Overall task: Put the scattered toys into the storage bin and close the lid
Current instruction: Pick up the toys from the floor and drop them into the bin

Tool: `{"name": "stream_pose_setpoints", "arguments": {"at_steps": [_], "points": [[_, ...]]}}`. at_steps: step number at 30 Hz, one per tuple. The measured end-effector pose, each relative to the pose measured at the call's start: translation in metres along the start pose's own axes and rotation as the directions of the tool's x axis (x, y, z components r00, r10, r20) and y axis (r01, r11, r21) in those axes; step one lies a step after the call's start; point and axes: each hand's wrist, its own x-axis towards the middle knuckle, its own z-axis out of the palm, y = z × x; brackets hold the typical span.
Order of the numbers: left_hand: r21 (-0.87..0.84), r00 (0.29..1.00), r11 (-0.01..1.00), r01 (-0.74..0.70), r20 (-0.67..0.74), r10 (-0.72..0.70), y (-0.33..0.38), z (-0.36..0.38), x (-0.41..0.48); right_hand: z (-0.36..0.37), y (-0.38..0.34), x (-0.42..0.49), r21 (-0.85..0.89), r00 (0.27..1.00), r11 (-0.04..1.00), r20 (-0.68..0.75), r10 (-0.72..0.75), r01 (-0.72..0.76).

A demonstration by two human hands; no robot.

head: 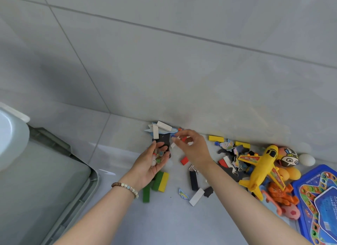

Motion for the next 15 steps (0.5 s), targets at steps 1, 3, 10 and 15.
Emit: {"name": "stream_pose_setpoints", "arguments": {"at_steps": [1,3,10,15], "points": [[0.009,1.0,1.0,-0.004,-0.011,0.004,0.001,-0.001,0.001,-0.001,0.002,0.007,-0.015,0.998,1.0,-0.065,0.0,-0.001],[0.032,1.0,0.999,-0.021,-0.021,0.022,0.003,-0.002,0.003,-0.003,0.005,0.019,-0.063,0.994,0.998,-0.108,0.007,-0.014],[0.198,0.992,0.974,-0.114,-0.022,0.121,0.005,-0.007,0.008,0.016,0.018,0.034,-0.261,0.992,0.963,-0.122,0.04,-0.071],[0.188,0.99,0.974,-0.128,-0.031,0.136,0.013,-0.012,0.009,0.021,0.018,0.028,-0.439,0.996,0.898,-0.082,-0.031,-0.008]]}}
